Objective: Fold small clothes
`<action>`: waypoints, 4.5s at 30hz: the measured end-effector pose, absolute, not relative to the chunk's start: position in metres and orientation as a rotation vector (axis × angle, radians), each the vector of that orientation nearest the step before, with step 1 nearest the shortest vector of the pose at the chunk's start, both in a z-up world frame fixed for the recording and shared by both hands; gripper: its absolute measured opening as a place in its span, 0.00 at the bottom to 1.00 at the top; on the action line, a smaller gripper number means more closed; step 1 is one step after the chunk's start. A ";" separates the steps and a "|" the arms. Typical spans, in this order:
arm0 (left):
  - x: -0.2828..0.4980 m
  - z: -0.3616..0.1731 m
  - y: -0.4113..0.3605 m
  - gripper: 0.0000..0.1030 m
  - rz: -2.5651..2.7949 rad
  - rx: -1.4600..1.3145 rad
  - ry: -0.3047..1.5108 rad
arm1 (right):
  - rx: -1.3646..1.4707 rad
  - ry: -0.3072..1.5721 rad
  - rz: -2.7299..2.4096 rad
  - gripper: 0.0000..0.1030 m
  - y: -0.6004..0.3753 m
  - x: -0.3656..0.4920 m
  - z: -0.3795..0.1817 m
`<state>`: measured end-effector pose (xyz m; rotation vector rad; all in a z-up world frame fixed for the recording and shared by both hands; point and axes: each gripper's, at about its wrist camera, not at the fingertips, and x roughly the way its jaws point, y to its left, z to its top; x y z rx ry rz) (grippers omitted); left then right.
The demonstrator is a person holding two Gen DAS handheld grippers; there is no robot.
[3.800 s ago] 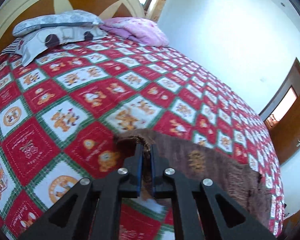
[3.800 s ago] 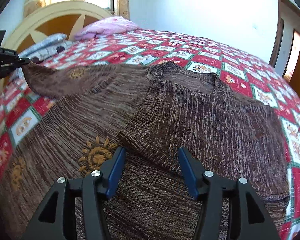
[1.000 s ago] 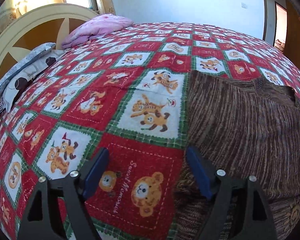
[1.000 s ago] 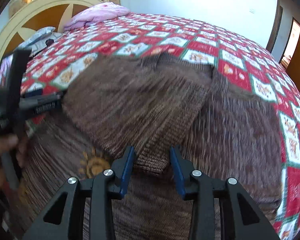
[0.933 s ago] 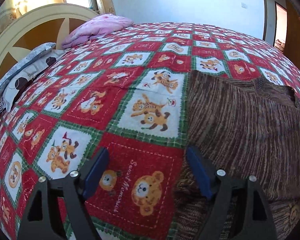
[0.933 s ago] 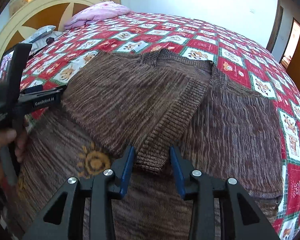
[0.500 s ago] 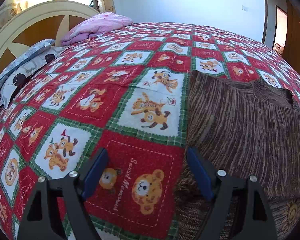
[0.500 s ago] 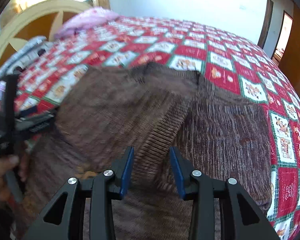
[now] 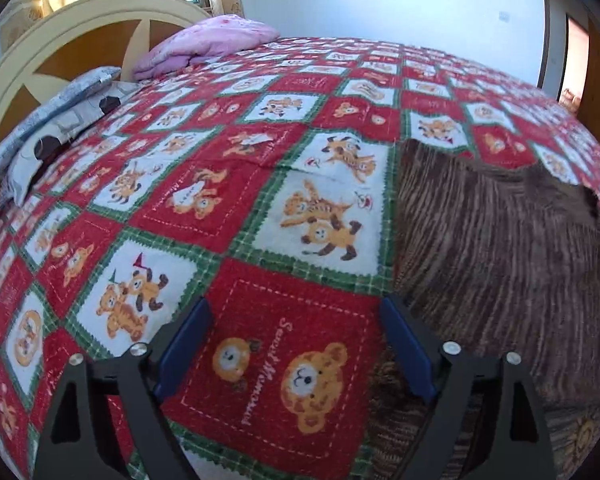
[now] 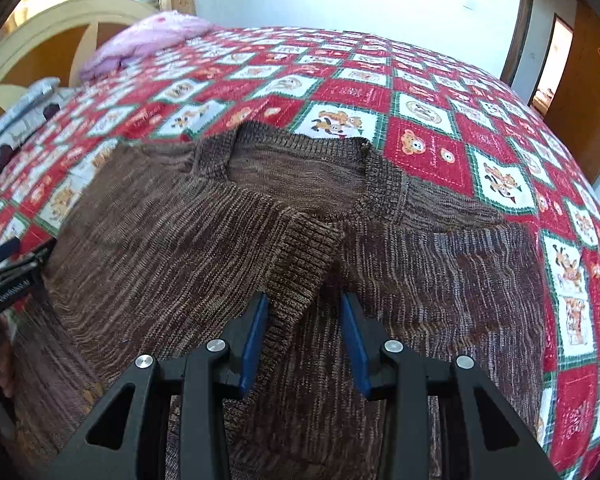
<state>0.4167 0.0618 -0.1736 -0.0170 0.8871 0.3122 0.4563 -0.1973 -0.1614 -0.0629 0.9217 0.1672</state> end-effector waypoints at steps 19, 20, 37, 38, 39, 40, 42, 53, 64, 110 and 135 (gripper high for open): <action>0.318 -0.135 0.049 0.88 0.147 0.008 0.800 | -0.063 0.883 0.260 0.63 -0.224 0.325 -0.133; 0.311 -0.133 0.048 0.88 0.139 0.005 0.795 | -0.069 0.884 0.267 0.64 -0.224 0.319 -0.132; 0.204 -0.125 0.049 0.88 0.084 0.035 0.763 | -0.141 0.911 0.294 0.65 -0.213 0.212 -0.143; 0.200 -0.126 0.049 0.88 0.082 0.036 0.762 | -0.143 0.910 0.295 0.65 -0.213 0.208 -0.143; 0.194 -0.126 0.049 0.88 0.080 0.038 0.760 | -0.146 0.911 0.297 0.65 -0.212 0.204 -0.143; 0.188 -0.128 0.049 0.88 0.079 0.045 0.761 | -0.148 0.913 0.298 0.65 -0.212 0.200 -0.144; 0.181 -0.130 0.049 0.88 0.070 0.053 0.768 | -0.152 0.919 0.295 0.65 -0.212 0.195 -0.146; 0.139 -0.146 0.051 0.88 0.014 0.056 0.838 | -0.116 0.967 0.247 0.66 -0.232 0.152 -0.160; 0.117 -0.166 0.059 0.64 -0.078 -0.071 0.917 | -0.072 0.969 0.225 0.66 -0.243 0.116 -0.170; 0.107 -0.177 0.034 0.10 -0.169 0.013 0.907 | 0.266 1.037 0.210 0.05 -0.326 0.089 -0.190; 0.145 -0.090 0.054 0.09 -0.229 -0.134 0.692 | 0.375 0.595 0.207 0.04 -0.349 0.101 -0.076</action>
